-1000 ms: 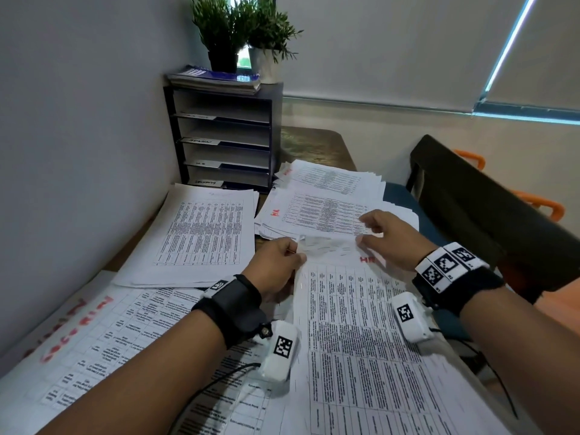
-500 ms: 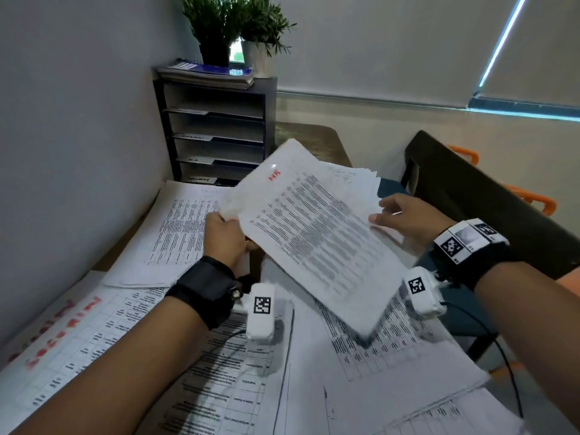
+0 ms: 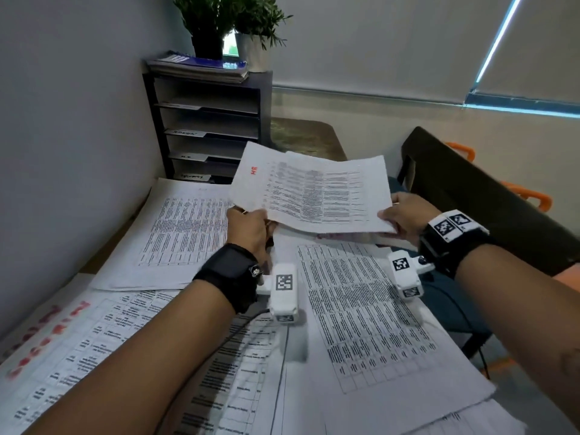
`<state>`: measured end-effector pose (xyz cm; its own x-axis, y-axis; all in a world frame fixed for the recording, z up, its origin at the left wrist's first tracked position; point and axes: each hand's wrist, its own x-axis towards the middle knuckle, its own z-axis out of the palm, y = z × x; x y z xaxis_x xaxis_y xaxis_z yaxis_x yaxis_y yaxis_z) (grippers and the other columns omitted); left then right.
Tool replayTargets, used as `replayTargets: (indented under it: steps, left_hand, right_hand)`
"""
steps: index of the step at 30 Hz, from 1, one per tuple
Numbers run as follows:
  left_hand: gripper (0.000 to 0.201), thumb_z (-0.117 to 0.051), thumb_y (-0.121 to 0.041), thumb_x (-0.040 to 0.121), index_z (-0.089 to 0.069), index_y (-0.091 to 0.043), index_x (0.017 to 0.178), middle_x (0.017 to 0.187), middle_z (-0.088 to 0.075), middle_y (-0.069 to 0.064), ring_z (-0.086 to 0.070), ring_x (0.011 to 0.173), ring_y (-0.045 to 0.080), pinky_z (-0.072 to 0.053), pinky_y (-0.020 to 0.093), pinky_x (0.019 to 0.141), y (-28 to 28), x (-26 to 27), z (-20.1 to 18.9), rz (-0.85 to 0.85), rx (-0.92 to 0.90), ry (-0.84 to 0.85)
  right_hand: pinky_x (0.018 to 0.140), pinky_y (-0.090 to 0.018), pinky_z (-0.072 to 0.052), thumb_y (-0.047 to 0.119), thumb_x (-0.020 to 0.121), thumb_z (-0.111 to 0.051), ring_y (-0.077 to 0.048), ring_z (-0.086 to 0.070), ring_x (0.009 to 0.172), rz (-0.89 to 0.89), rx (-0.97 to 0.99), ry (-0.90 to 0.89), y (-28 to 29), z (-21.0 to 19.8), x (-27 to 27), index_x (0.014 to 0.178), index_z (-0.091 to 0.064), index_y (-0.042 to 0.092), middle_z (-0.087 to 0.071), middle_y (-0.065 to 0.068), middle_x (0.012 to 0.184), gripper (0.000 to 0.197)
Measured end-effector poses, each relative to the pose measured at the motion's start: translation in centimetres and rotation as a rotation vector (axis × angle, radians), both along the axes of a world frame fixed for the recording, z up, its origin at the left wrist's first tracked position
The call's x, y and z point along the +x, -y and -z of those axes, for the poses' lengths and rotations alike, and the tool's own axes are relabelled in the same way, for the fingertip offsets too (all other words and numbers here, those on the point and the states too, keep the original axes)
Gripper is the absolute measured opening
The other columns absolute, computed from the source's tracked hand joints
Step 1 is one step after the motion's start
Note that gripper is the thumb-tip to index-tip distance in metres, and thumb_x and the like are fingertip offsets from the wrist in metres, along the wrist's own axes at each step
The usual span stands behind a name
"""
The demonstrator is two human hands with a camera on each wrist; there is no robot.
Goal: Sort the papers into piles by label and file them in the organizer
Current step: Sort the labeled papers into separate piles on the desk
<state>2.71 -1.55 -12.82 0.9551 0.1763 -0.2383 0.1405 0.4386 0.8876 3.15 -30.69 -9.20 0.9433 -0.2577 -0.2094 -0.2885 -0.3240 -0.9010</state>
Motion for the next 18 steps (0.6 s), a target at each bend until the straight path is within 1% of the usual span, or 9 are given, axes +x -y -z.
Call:
replayTargets:
  steps: [1,3,5,6,7,9,11,14,18]
  left_hand:
    - [0.048,-0.065,-0.009,0.074,-0.049,-0.002,0.119,0.104,-0.067,0.025,-0.063,0.082,0.032,-0.054,0.036,0.057,0.2,0.0,0.0,0.047,0.062,0.02]
    - [0.046,-0.071,-0.015,0.077,-0.057,-0.002,0.119,0.099,-0.069,0.016,-0.062,0.081,0.028,-0.049,0.031,0.06,0.2,-0.5,-0.1,0.15,0.197,0.085]
    - [0.032,-0.073,-0.009,0.086,-0.058,-0.005,0.115,0.095,-0.069,0.004,-0.065,0.079,0.018,-0.052,0.021,0.059,-0.1,-1.3,0.2,0.262,0.399,0.134]
    - [0.027,-0.072,-0.007,0.088,-0.059,-0.007,0.111,0.092,-0.068,-0.001,-0.064,0.078,0.013,-0.051,0.019,0.061,-0.2,-1.6,0.5,0.32,0.526,0.17]
    - [0.023,-0.073,-0.008,0.088,-0.062,-0.009,0.108,0.089,-0.068,-0.003,-0.065,0.077,0.013,-0.051,0.021,0.064,-0.4,-1.8,1.1,0.379,0.658,0.197]
    - [0.017,-0.073,-0.009,0.087,-0.066,-0.014,0.102,0.086,-0.07,-0.005,-0.066,0.074,0.014,-0.049,0.026,0.067,-0.6,-2.2,1.9,0.434,0.844,0.231]
    - [0.016,-0.071,-0.006,0.086,-0.067,-0.016,0.097,0.082,-0.07,-0.005,-0.063,0.068,0.014,-0.046,0.027,0.066,-0.7,-2.4,2.2,0.425,0.872,0.252]
    - [0.011,-0.07,-0.007,0.087,-0.071,-0.018,0.087,0.075,-0.069,-0.006,-0.058,0.065,0.01,-0.043,0.024,0.062,-0.7,-2.5,1.6,0.404,0.94,0.329]
    - [0.015,-0.069,-0.012,0.091,-0.074,-0.015,0.077,0.063,-0.063,-0.007,-0.049,0.052,-0.003,-0.037,0.018,0.053,-0.7,-2.9,1.1,0.463,0.992,0.362]
  right_hand:
    - [0.073,-0.045,-0.062,-0.004,0.093,-0.056,-0.029,-0.069,0.096,0.021,-0.018,0.008,0.2,0.0,0.6,0.113,-0.057,0.01,-0.069,-0.015,0.115,0.025]
    - [0.07,-0.044,-0.062,-0.006,0.093,-0.053,-0.032,-0.069,0.098,0.053,-0.048,0.02,0.3,-0.2,1.5,0.122,-0.056,0.008,-0.067,-0.015,0.115,0.033]
    - [0.072,-0.045,-0.061,-0.004,0.091,-0.054,-0.032,-0.069,0.091,0.081,-0.192,0.053,0.5,-0.5,2.4,0.121,-0.059,0.007,-0.068,-0.015,0.108,0.032]
    - [0.071,-0.042,-0.06,-0.001,0.09,-0.056,-0.029,-0.067,0.086,0.08,-0.302,0.06,0.5,-0.8,2.9,0.117,-0.062,0.006,-0.069,-0.014,0.102,0.029]
    - [0.07,-0.037,-0.057,0.002,0.089,-0.058,-0.027,-0.065,0.082,0.071,-0.412,0.057,0.7,-1.0,3.3,0.113,-0.064,0.006,-0.068,-0.012,0.097,0.025]
    - [0.075,-0.034,-0.054,0.006,0.088,-0.061,-0.025,-0.065,0.085,0.048,-0.531,0.047,0.7,-1.6,3.9,0.106,-0.065,0.008,-0.069,-0.009,0.097,0.018]
    - [0.073,-0.031,-0.05,0.008,0.089,-0.061,-0.024,-0.063,0.087,0.059,-0.567,0.055,0.7,-1.9,4.2,0.101,-0.064,0.012,-0.068,-0.006,0.098,0.014]
    - [0.067,-0.025,-0.043,0.005,0.091,-0.057,-0.024,-0.06,0.086,0.088,-0.589,0.098,0.3,-1.6,4.6,0.096,-0.062,0.015,-0.063,-0.003,0.09,0.012]
    - [0.073,-0.029,-0.04,0.002,0.09,-0.054,-0.026,-0.056,0.087,0.11,-0.631,0.077,0.7,-1.0,4.8,0.09,-0.059,0.009,-0.059,-0.006,0.089,0.009]
